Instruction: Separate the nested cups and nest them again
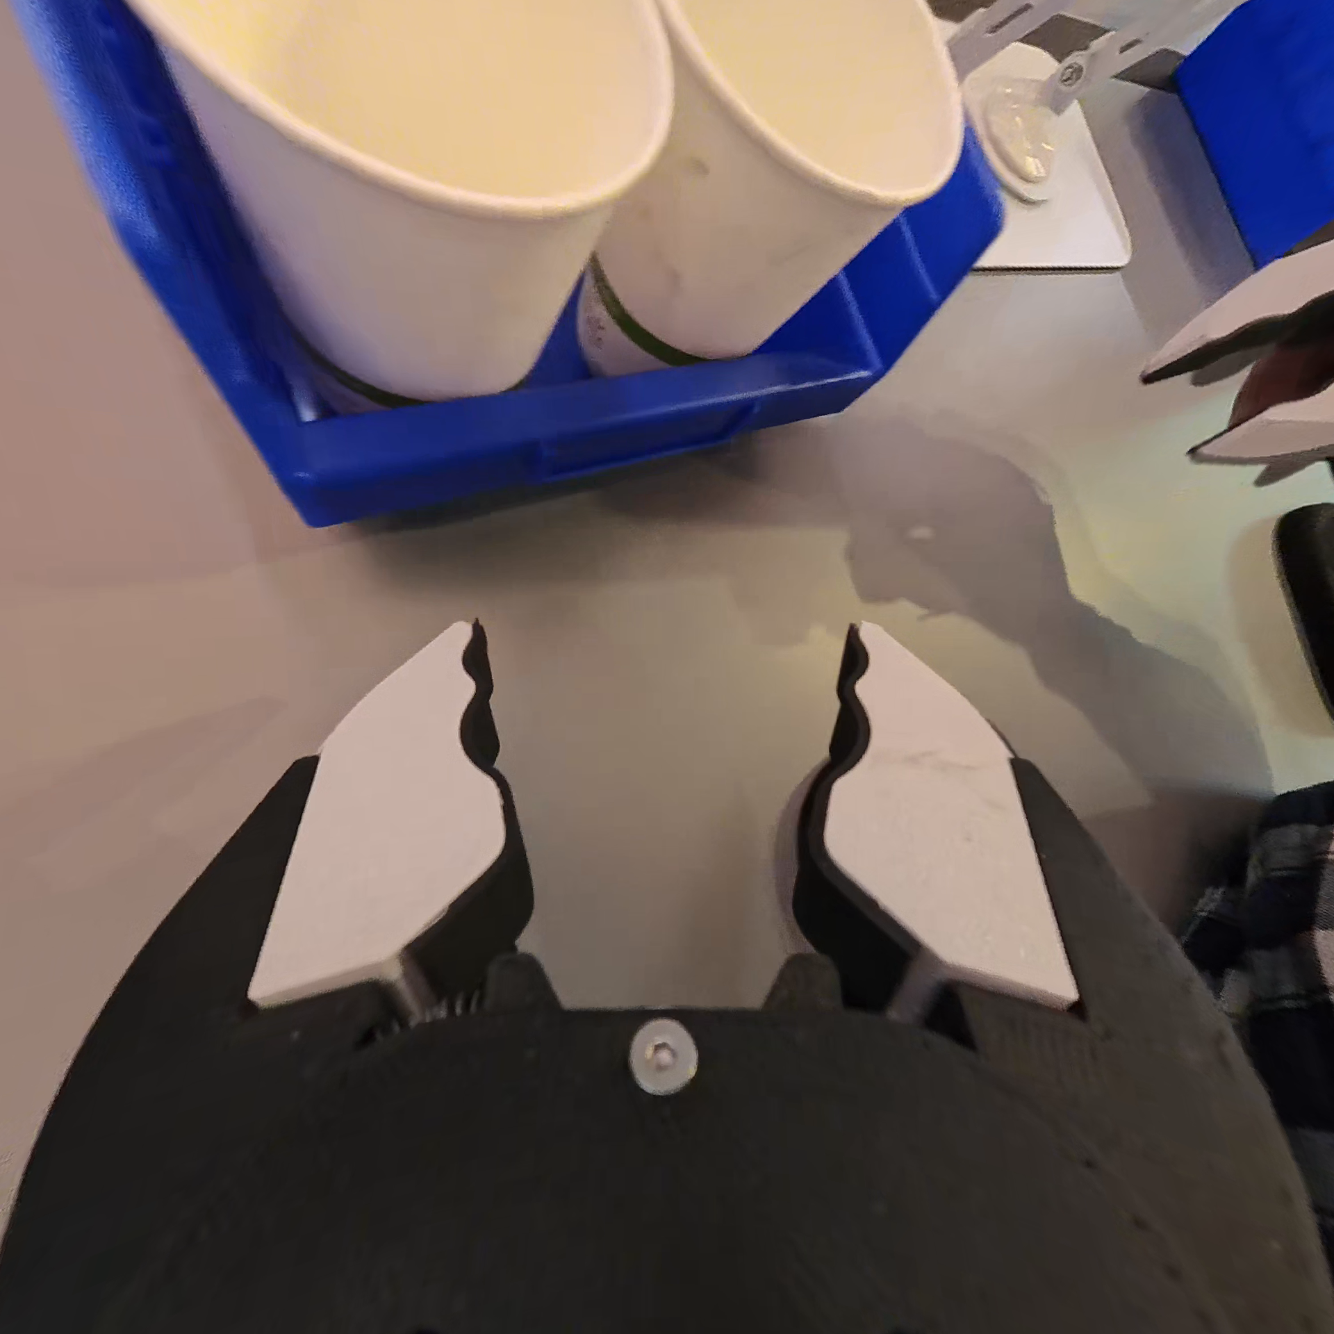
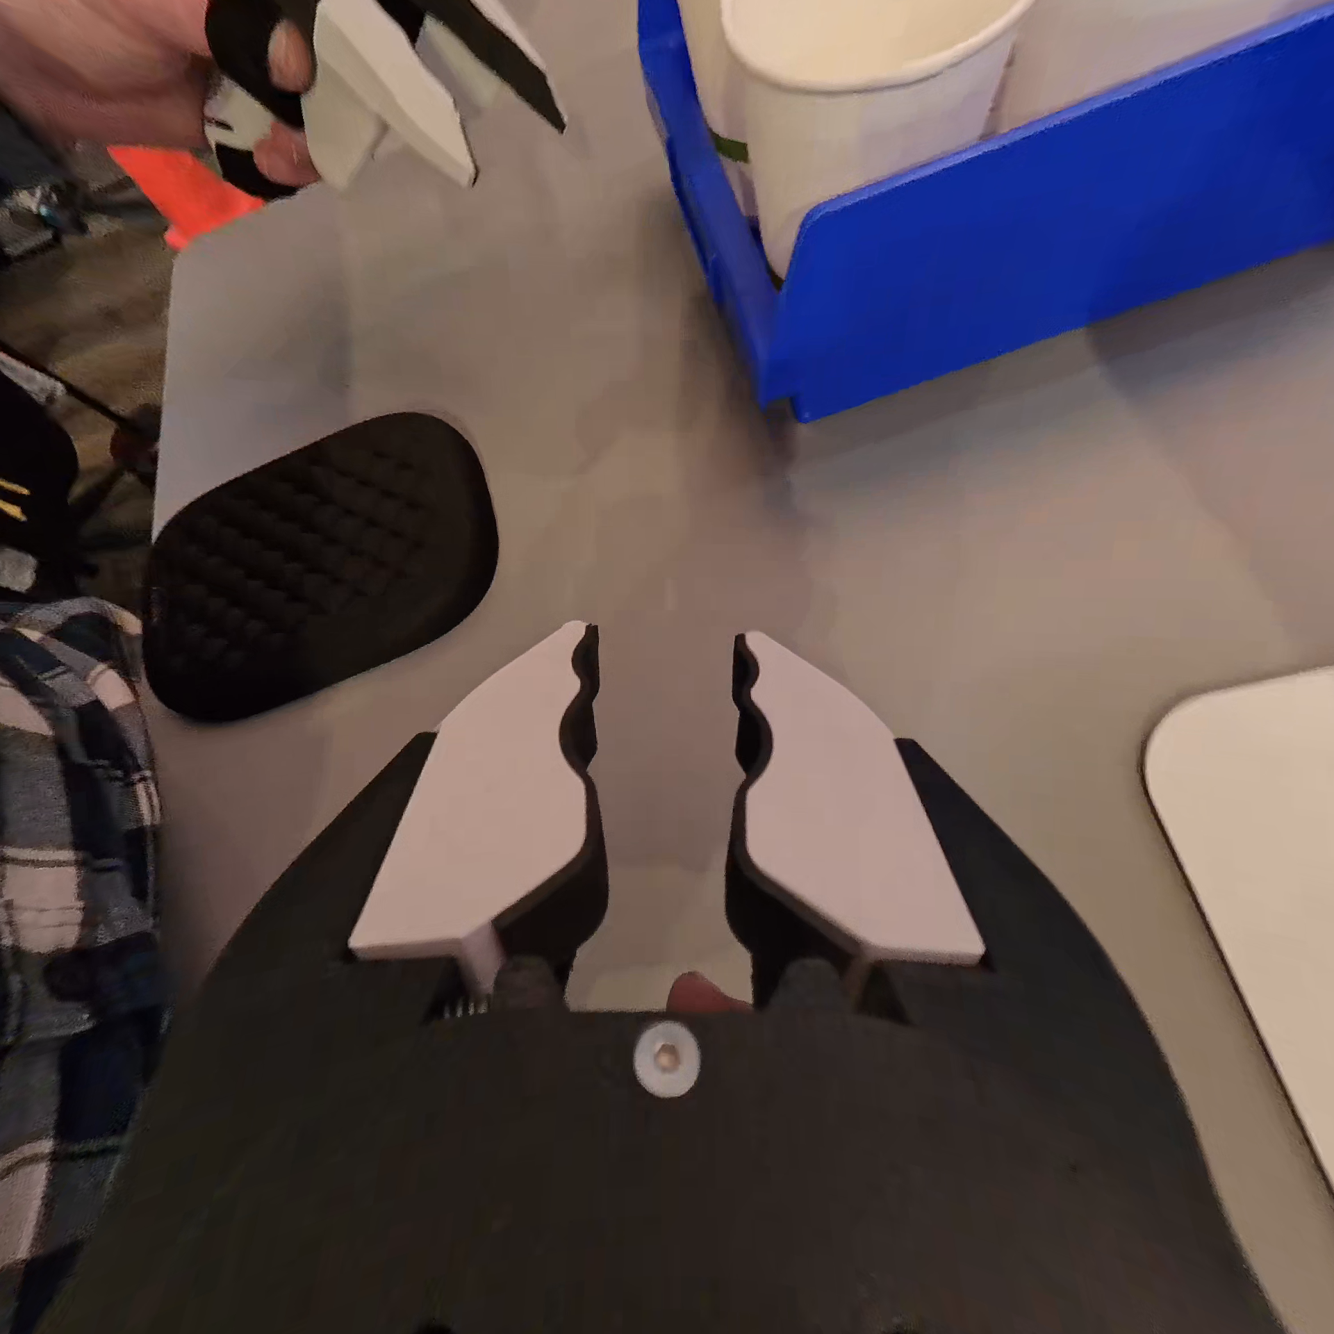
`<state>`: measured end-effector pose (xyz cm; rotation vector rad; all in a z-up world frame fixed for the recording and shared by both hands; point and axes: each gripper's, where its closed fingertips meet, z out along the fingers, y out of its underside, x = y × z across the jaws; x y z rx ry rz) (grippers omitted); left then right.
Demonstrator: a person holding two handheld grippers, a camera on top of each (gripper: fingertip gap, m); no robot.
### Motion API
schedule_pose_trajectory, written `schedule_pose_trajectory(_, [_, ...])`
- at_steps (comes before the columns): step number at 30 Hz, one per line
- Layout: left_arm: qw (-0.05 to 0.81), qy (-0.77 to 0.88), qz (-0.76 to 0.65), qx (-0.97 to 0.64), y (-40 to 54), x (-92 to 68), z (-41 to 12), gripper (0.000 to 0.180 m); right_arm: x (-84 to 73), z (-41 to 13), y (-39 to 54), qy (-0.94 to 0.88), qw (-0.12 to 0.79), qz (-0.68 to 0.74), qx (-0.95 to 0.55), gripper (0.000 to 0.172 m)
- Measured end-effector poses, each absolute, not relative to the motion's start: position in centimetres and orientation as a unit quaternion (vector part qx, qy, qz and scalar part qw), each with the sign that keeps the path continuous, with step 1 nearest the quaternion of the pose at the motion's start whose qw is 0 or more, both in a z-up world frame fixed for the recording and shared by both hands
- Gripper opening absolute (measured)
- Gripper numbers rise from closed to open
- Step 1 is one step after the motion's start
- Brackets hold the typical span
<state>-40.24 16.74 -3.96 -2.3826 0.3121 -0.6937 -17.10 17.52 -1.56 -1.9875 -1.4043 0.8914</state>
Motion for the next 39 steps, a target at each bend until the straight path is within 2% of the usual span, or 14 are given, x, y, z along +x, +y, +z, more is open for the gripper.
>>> schedule_pose_trajectory(12, [0.324, 0.167, -0.276, -0.889, 17.1, -34.7, -1.9, 0.088, -8.9, 1.0, 16.9, -0.474, 0.319, 0.307, -0.761, 0.033])
schedule_pose_trajectory(26, [0.307, 0.220, -0.307, -0.874, 17.9, -27.1, -2.0, 0.086, -1.7, 0.4, 16.8, -0.426, 0.328, 0.293, -0.791, 0.032])
schedule_pose_trajectory(39, [0.311, 0.207, -0.297, -0.879, 18.3, -26.4, -1.7, 0.086, 0.1, -1.1, 17.8, -0.431, 0.314, 0.297, -0.792, 0.032])
